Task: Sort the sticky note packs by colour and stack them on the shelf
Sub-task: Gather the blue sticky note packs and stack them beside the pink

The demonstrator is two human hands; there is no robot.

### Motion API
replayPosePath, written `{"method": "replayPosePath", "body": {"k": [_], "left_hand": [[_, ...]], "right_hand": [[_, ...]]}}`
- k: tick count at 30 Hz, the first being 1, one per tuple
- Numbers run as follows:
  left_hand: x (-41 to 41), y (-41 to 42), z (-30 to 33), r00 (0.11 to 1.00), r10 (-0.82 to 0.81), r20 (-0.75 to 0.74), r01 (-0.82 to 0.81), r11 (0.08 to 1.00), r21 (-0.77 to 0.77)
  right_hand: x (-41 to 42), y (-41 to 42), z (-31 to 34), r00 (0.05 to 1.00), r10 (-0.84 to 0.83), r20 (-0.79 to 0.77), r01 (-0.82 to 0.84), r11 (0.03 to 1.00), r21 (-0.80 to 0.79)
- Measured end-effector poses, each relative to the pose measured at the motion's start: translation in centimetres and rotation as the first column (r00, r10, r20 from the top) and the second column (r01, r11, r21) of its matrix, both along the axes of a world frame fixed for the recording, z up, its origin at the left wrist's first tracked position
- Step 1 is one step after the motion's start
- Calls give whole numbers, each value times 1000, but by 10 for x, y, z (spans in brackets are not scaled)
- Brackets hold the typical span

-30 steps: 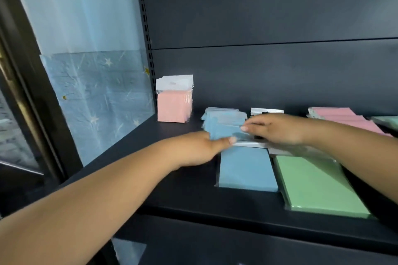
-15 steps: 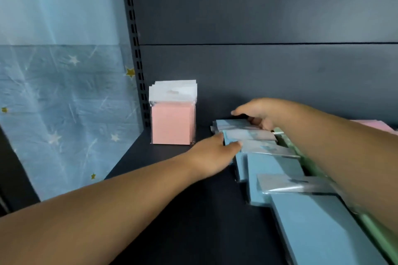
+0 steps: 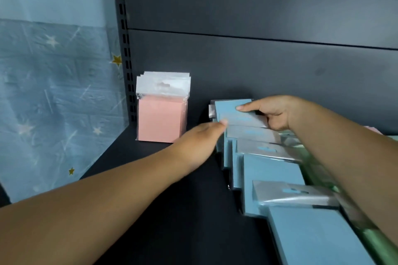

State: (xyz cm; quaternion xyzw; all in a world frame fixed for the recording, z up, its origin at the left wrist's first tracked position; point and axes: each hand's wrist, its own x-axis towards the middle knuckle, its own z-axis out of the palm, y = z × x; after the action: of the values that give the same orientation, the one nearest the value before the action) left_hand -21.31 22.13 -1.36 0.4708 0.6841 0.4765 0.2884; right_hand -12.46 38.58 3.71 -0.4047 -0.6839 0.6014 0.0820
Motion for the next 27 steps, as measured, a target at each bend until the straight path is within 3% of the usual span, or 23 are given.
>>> {"method": "replayPosePath", "body": {"k": [3, 9, 18, 27], "left_hand": [[-4, -1, 5, 940, 80, 331, -119, 988, 99], [-12, -5, 15, 935, 117, 336, -186, 966, 179], [-1, 2, 3, 867, -96, 490, 4, 983, 184], [-11, -4, 9, 898, -91, 431, -77, 930, 358]], "right_hand": [[2, -3, 5, 958, 13, -288, -15, 1000, -5], [1, -28, 20, 844, 179, -505, -184, 982, 41], [22, -34, -4, 814, 138, -565, -189, 981, -33], [19, -46, -4, 891, 141, -432, -128, 990, 59]]}}
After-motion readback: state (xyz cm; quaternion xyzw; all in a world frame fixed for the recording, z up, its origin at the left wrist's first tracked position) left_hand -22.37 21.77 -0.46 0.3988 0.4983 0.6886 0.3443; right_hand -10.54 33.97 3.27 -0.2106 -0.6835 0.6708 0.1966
